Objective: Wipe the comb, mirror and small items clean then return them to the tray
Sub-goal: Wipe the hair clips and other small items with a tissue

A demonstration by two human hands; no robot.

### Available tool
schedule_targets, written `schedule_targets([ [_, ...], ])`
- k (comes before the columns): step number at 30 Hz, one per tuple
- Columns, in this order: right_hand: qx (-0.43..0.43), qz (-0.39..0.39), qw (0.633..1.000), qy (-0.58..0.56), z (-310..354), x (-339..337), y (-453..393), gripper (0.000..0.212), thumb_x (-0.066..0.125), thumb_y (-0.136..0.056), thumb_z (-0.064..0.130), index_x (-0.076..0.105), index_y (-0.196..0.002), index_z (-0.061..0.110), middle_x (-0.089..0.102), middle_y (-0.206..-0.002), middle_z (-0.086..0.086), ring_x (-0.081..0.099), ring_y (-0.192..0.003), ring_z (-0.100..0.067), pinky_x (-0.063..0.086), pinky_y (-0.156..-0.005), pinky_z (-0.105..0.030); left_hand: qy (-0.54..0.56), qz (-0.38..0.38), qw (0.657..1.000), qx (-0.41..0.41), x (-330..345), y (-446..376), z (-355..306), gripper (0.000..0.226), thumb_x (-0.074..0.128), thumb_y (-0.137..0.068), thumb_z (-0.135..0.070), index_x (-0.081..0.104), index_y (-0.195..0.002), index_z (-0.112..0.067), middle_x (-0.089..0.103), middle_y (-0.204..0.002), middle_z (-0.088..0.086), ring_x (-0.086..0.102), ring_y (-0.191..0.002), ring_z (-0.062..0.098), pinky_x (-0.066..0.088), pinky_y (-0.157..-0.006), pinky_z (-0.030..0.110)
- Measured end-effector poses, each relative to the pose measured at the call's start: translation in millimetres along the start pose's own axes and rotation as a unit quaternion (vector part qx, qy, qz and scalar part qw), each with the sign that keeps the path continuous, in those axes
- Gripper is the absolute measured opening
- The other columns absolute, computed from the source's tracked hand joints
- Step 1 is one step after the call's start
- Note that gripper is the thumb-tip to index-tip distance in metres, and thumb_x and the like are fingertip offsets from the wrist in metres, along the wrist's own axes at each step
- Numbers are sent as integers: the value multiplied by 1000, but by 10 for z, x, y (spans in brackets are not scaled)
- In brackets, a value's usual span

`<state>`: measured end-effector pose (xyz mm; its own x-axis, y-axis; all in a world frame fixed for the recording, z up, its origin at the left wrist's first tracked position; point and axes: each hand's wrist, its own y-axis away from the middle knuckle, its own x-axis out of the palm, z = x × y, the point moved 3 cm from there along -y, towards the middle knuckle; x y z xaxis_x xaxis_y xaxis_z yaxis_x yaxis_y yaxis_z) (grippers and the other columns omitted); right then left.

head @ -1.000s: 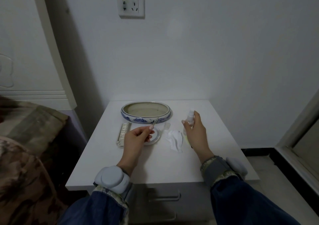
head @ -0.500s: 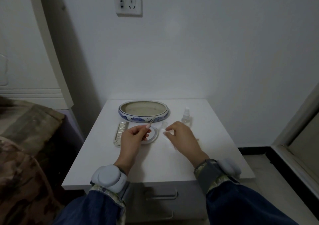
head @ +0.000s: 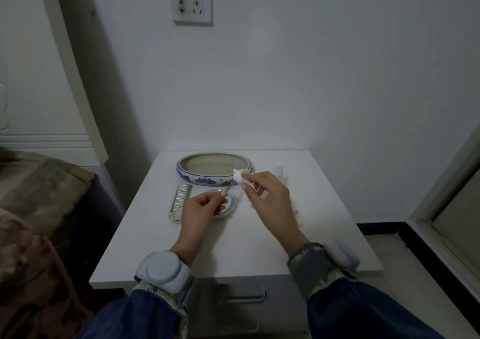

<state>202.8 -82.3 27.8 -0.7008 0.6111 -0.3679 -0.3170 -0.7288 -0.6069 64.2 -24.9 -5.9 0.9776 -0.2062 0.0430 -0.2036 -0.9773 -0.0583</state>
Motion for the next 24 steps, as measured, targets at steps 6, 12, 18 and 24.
schedule_targets([
  [6,-77,51,994,51,-59,119,57,21,61,-80,4,71,-99,4,62,-82,-8,46,-80,-3,39,-75,-10,-11,34,999,5,27,36,-8,9,66,-84,-10,73,-78,-9,67,-63,-5,57,-58,-1,46,-59,9],
  [12,-81,34,992,89,-74,97,58,20,59,-79,4,71,-95,1,60,-79,-11,48,-77,-11,42,-70,-21,-15,45,999,8,38,58,-27,10,70,-81,-12,73,-73,-8,66,-58,-7,56,-57,0,46,-59,9],
  [18,25,-38,998,45,-163,-33,-3,21,62,-84,0,69,-103,2,55,-84,-1,51,-71,-2,38,-71,-6,-8,37,999,-4,29,57,-41,15,68,-82,-11,70,-67,-9,63,-53,-7,53,-51,0,45,-56,10],
  [24,-23,49,999,1,-35,38,50,23,64,-81,0,70,-102,5,50,-80,17,51,-74,7,40,-68,-8,-2,23,1000,-15,9,19,-2,12,69,-81,-12,72,-70,-11,65,-57,-4,56,-57,6,48,-63,18],
])
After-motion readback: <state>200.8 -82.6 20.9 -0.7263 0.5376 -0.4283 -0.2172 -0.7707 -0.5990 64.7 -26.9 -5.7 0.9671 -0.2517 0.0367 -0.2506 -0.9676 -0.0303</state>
